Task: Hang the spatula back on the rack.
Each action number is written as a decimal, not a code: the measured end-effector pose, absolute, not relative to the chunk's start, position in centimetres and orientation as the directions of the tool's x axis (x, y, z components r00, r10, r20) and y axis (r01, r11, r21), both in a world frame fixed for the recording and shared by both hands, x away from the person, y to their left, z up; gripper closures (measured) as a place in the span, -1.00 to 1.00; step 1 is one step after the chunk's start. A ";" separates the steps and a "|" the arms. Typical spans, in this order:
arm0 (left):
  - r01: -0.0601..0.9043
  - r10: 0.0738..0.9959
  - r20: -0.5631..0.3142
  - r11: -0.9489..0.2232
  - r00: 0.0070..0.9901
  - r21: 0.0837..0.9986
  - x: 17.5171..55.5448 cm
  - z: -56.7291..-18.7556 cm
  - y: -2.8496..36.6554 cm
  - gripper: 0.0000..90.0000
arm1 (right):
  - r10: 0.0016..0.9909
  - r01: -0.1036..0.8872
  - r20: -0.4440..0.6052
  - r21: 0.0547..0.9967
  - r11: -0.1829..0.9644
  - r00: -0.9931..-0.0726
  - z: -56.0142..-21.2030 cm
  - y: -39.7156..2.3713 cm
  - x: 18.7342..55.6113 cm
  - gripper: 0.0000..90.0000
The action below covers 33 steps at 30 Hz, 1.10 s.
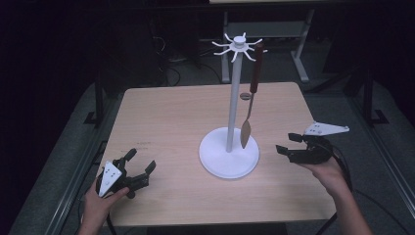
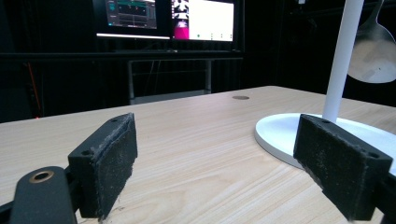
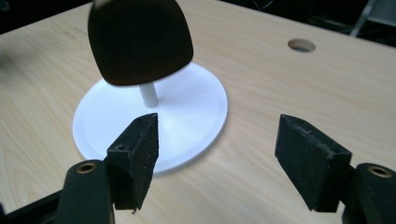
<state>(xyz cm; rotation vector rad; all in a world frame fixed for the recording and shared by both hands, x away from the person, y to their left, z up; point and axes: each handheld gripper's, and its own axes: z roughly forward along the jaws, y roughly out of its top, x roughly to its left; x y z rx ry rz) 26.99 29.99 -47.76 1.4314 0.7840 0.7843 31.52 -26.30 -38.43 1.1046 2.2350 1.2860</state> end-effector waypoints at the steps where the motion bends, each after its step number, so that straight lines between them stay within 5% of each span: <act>1: 0.003 0.844 0.003 -0.006 0.536 1.000 27.0 -47.8 30.0 -0.71 | 0.764 0.465 0.088 0.836 0.292 -0.639 -38.9 -26.5 31.3 -0.34; 33: 0.002 0.841 0.007 -0.010 0.540 1.000 26.9 -47.7 30.0 -0.71 | 0.865 0.628 0.101 0.729 0.272 -0.492 -45.5 -30.1 28.4 -0.37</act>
